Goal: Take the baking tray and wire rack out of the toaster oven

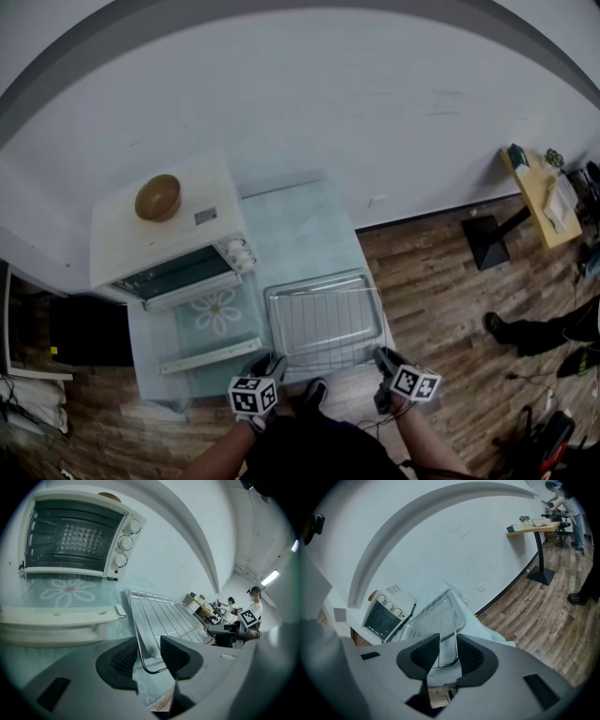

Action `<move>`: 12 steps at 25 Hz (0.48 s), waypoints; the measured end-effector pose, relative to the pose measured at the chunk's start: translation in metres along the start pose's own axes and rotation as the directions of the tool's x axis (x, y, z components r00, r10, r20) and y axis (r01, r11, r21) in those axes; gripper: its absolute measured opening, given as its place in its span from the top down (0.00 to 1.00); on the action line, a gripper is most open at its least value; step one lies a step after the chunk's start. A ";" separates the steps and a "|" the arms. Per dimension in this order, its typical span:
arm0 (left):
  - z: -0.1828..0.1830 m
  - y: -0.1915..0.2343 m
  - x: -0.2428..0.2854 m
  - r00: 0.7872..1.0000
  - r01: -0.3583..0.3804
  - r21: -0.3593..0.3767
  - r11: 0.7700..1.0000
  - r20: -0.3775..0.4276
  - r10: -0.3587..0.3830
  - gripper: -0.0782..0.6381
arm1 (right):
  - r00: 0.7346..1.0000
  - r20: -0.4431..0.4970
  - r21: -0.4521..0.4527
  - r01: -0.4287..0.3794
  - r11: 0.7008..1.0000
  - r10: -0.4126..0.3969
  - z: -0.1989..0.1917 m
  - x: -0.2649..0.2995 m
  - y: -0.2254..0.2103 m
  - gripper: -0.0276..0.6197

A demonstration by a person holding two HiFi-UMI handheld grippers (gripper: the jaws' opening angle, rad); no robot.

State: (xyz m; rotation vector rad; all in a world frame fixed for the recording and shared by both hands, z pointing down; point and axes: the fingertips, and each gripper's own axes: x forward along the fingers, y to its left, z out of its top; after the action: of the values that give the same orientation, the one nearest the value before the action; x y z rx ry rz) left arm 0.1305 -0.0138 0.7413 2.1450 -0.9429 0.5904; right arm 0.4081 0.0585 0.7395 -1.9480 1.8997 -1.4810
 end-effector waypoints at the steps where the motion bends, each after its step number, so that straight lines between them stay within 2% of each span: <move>1: -0.001 0.001 0.001 1.000 -0.005 -0.001 1.000 -0.003 0.005 0.68 | 1.000 -0.001 -0.009 0.011 1.000 -0.011 0.000 0.002 -0.002 0.77; 10: -0.003 0.002 0.008 1.000 -0.004 0.016 1.000 -0.029 0.005 0.68 | 0.989 -0.008 -0.056 0.147 0.988 -0.148 -0.001 0.012 -0.010 0.74; 12: -0.004 0.001 0.007 0.999 -0.001 0.044 0.999 -0.043 0.003 0.63 | 0.984 0.004 -0.072 0.177 0.982 -0.177 0.000 0.013 -0.011 0.73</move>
State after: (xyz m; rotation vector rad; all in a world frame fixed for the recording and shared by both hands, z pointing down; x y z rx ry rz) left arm 0.1334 -0.0146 0.7486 2.1617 -0.9163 0.6616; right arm 0.4137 0.0510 0.7542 -2.2002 1.8474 -1.4757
